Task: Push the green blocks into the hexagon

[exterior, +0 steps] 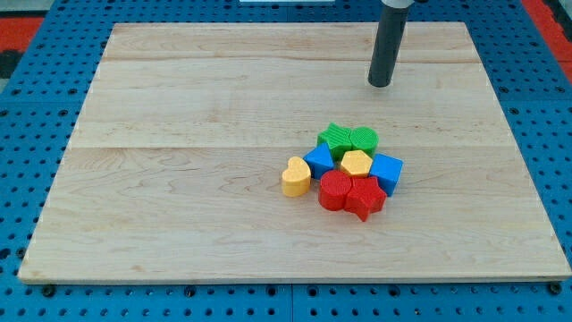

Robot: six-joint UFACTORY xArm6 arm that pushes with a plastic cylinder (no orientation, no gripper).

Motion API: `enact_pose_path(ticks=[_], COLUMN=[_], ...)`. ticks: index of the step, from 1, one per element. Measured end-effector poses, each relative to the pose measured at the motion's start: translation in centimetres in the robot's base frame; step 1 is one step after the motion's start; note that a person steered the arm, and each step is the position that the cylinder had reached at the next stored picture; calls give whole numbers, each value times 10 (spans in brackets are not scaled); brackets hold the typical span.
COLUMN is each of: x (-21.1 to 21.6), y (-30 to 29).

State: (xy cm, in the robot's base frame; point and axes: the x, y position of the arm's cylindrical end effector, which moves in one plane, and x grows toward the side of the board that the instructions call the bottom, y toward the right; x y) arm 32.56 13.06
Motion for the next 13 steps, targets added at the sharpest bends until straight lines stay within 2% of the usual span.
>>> enact_pose_path(ticks=[6,7,9,12,13], x=[6,14,61,111,94], y=[11,14,23,13,4])
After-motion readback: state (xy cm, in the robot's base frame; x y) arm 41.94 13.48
